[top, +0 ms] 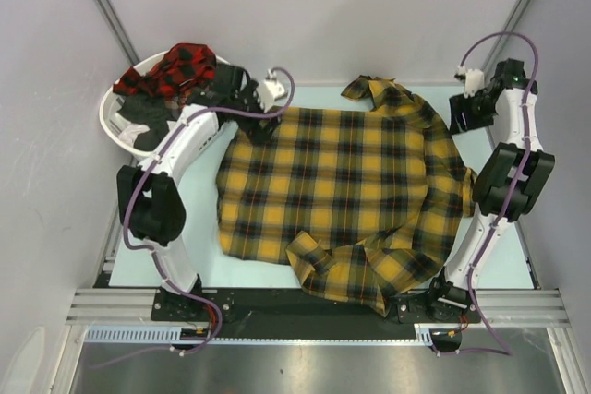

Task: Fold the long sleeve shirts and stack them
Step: Flatten the shirt out

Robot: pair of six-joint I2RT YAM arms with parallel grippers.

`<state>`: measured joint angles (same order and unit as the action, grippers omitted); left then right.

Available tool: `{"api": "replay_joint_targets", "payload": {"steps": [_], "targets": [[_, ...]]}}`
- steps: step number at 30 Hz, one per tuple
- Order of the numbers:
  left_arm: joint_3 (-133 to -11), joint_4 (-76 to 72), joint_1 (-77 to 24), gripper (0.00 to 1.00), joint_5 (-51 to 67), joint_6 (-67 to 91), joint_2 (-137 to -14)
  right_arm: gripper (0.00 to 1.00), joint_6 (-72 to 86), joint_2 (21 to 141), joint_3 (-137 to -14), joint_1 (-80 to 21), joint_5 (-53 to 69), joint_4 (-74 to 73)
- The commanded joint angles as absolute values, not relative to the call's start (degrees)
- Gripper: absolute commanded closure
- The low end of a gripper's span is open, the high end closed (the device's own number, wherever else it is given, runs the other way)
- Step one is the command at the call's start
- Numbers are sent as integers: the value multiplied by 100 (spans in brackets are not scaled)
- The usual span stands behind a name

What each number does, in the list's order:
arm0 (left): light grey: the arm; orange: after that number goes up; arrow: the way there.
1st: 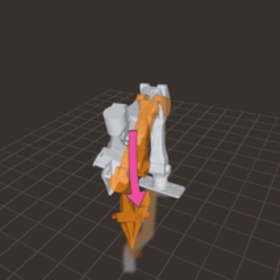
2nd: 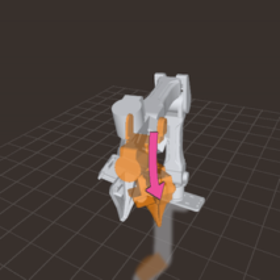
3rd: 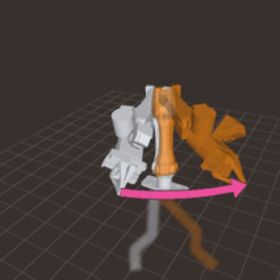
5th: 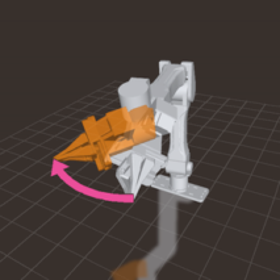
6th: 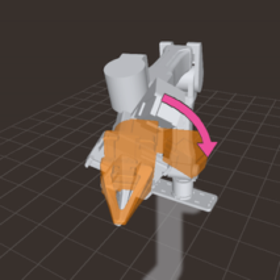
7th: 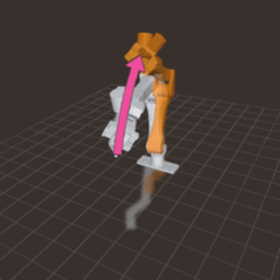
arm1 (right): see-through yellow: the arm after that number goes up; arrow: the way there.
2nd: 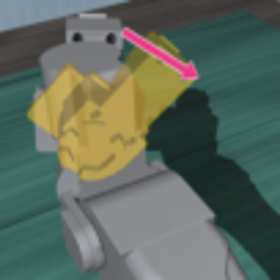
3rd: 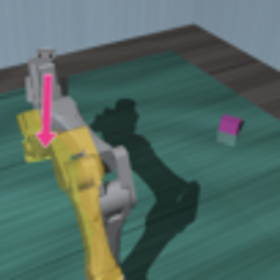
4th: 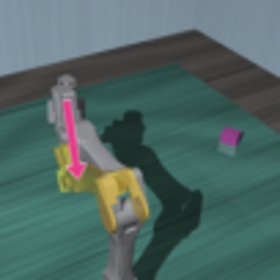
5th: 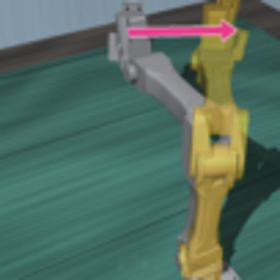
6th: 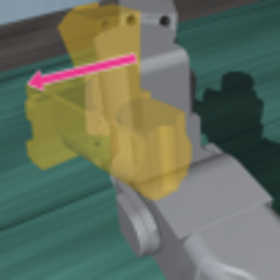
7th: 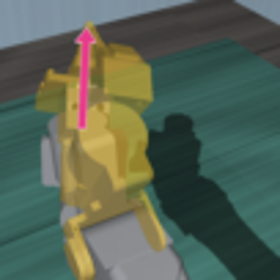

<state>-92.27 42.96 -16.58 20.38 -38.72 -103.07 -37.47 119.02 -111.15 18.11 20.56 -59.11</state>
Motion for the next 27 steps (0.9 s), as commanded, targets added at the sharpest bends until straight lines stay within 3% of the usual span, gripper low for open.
{"api": "replay_joint_targets", "payload": {"steps": [1,7,12,14,17,27], "targets": [[-10115,2959,-1582,1,2461,-3465,-10757,48,-2787,12460,-11750,1512,2426,-4844],[-10379,1213,-1573,1,1408,-2074,-11205,53,-2663,13297,-12199,1301,1838,-4334],[-13232,3372,-1521,3,1714,-3363,-12905,56,-2689,13947,-12453,1432,1213,-4026],[-13700,3752,-1468,3,1766,-3663,-13270,58,-2689,14097,-12621,1494,1030,-3956],[-13466,3753,-1477,4,1767,-4603,-13491,58,-2698,14229,-12735,1547,844,-3771],[-13623,2867,-1345,12,1195,-5142,-14519,38,-1882,13571,-12428,1687,2406,-3103]]}}
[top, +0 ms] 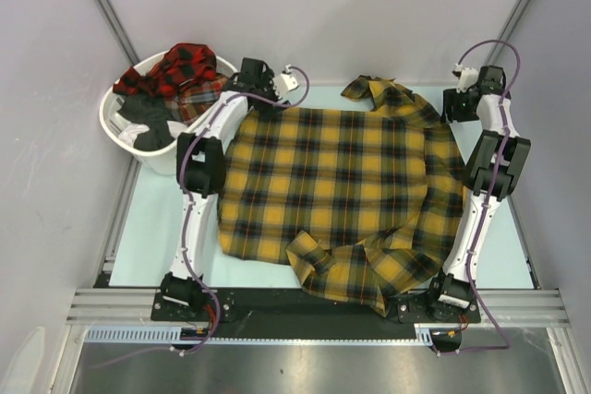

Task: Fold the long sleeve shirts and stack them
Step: Flatten the shirt out, then fold the shirt

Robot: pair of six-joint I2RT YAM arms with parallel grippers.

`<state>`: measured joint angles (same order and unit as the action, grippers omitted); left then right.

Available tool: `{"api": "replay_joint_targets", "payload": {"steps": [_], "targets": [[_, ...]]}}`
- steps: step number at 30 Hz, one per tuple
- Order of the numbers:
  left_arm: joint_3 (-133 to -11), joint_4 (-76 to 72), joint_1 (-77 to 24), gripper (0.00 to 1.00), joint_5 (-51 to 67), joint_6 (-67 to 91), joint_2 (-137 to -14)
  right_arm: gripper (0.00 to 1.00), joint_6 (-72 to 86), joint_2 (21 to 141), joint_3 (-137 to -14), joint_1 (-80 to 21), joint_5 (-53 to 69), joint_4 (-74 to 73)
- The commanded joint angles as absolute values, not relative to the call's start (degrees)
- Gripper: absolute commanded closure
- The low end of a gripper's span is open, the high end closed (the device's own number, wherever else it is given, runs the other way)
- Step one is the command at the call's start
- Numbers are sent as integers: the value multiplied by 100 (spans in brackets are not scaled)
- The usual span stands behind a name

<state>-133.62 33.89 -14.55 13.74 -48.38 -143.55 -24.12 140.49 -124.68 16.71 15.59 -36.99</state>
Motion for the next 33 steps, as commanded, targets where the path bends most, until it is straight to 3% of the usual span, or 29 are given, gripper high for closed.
{"api": "replay_joint_targets", "payload": {"steps": [1,4,6,11,14,20,25,29,33], "targets": [[-13606,2804,-1336,14,1126,-5124,-14598,37,-1672,13588,-12454,1696,2521,-3024],[-13536,2724,-1310,24,1125,-5028,-14582,36,-1529,13702,-12726,1679,2785,-3328],[-13212,2760,-1240,26,1615,-4957,-14258,37,-1704,13624,-12832,1722,3345,-3698],[-11156,3170,-1283,20,3010,-5080,-12342,37,-3404,12333,-11946,1723,4542,-5543],[-10023,3847,-1405,15,3706,-5335,-11095,33,-4617,11288,-10805,1592,4693,-6659],[-7140,4280,-1915,12,4210,-5616,-8803,23,-6248,8669,-7659,1021,4264,-7708],[-5425,4210,-2397,14,4368,-5748,-7718,34,-7276,7007,-5612,124,3640,-7725],[-4520,3562,-3522,14,4123,-5337,-6980,35,-7610,6032,-4931,-342,3261,-7821],[-4078,2237,-4577,13,3885,-4442,-6776,25,-7499,5923,-4790,-510,3138,-7726]]}}
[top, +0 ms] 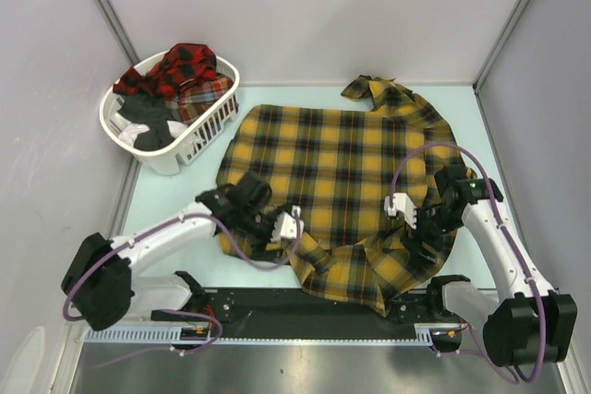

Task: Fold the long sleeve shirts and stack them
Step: Fold the shirt

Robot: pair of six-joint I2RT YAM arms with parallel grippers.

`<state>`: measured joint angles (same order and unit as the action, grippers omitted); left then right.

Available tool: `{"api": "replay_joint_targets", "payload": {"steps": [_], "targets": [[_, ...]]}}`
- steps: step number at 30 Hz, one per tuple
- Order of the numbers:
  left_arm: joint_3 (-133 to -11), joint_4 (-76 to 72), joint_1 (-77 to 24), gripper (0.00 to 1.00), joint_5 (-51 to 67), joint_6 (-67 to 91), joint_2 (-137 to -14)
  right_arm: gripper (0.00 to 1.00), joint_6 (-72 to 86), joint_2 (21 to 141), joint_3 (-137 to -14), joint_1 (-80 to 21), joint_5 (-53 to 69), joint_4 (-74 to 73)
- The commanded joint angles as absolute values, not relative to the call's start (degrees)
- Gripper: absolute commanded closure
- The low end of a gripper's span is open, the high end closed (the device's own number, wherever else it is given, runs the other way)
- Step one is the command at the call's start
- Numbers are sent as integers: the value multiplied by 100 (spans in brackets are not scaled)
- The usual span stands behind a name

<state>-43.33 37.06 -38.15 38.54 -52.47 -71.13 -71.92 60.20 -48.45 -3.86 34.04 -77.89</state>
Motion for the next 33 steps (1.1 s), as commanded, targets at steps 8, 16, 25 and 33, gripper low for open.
{"api": "replay_joint_targets", "payload": {"steps": [8,16,25,33], "targets": [[-3982,1442,-6090,2,3314,-4551,-7628,0,-6117,6118,-5142,-519,3516,-7295],[-4103,1573,-6249,36,3015,-4746,-8173,0,-6196,5608,-5159,-571,3472,-7409],[-5050,2197,-5881,100,2873,-4021,-7630,0,-5951,5485,-5273,-571,3595,-7208],[-6889,2163,-4415,100,2515,-1663,-8145,0,-4818,5229,-5414,-492,3919,-6286]]}}
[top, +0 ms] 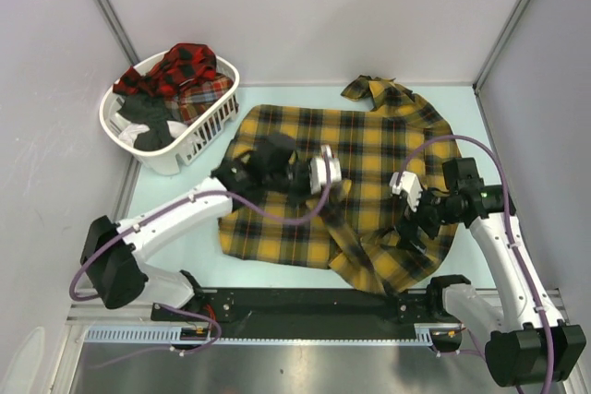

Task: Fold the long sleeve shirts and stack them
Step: Fold the shirt

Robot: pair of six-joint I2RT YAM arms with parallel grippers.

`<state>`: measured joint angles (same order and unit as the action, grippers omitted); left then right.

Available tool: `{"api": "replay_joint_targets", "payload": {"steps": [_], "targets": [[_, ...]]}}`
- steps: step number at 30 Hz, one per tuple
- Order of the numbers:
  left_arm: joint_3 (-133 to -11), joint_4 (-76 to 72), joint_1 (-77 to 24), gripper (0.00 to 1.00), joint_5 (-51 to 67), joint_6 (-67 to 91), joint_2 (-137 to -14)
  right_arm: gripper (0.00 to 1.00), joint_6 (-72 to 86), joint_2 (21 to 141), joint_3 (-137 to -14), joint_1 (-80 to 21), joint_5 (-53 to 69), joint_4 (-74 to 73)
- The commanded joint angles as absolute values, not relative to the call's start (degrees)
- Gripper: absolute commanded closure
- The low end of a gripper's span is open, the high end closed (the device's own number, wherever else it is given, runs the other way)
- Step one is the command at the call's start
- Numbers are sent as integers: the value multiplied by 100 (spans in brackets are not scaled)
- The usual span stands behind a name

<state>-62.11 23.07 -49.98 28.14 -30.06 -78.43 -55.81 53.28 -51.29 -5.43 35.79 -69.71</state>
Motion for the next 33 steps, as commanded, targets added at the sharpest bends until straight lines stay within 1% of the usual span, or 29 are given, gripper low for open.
{"api": "replay_joint_targets", "payload": {"steps": [1,4,8,10,15,21,24,27,28,29,30,33], "targets": [[-7256,2145,-4299,100,2200,-1304,-8304,0,-4529,5256,-5458,-457,3990,-6084],[-7977,2145,-3930,100,1988,-741,-8787,0,-4132,5361,-5651,-404,4253,-5767],[-8761,2101,-3815,100,1469,-466,-9358,0,-3614,5510,-5687,-396,4394,-5389],[-9113,2074,-3788,100,1397,-413,-9518,0,-3507,5659,-5582,-413,4395,-5151],[-9325,1820,-3744,100,1661,-606,-9694,1,-3103,6099,-5335,-299,4061,-4300],[-9369,1688,-3727,100,1846,-755,-9651,1,-2848,6855,-5124,-307,4131,-3491],[-9404,1670,-3727,100,1819,-808,-9589,3,-2944,7118,-4957,-325,4192,-3393],[-9466,1687,-3700,100,1837,-809,-9536,9,-2953,7277,-4826,-369,4324,-3358],[-9466,1696,-3700,100,1863,-809,-9519,14,-2918,7286,-4790,-387,4324,-3323],[-9457,1696,-3683,100,1881,-809,-9492,17,-2901,7295,-4747,-395,4281,-3261],[-9448,1688,-3691,100,1898,-791,-9475,23,-2900,7295,-4650,-404,4228,-3139],[-9422,1696,-3691,100,1977,-712,-9343,34,-2953,7321,-4553,-387,4192,-3138]]}}
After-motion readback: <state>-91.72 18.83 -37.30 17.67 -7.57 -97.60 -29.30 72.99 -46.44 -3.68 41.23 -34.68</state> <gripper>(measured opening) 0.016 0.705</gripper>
